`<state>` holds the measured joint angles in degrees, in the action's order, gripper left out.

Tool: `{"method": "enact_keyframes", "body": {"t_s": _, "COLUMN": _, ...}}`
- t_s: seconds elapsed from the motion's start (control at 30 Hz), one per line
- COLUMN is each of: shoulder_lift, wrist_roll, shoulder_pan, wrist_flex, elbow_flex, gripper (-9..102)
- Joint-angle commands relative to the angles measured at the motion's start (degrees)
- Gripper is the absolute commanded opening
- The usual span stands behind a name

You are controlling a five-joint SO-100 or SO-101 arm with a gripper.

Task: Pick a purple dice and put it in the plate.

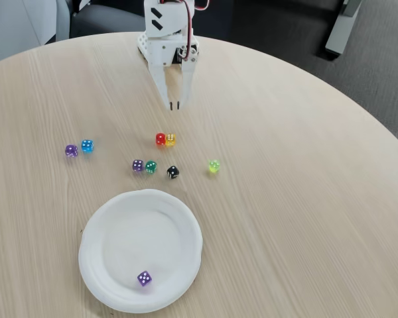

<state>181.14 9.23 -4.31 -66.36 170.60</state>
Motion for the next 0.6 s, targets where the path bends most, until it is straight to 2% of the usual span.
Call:
{"method": "enact_keyframes", "body": {"t_s": 0.0, "shoulder_lift": 0.6, "wrist_roll": 0.4, "shoulder_pan": 0.4, "wrist_flex": -0.2, "elbow_flex": -0.3, "gripper": 4}}
{"method": "enact_keyframes", "body": {"t_s": 0.57, "shoulder_lift": 0.6, "wrist_roll": 0.6, "shoulder_pan": 0.3, "wrist_flex": -0.2, "elbow_flex": -0.3, "gripper": 5}}
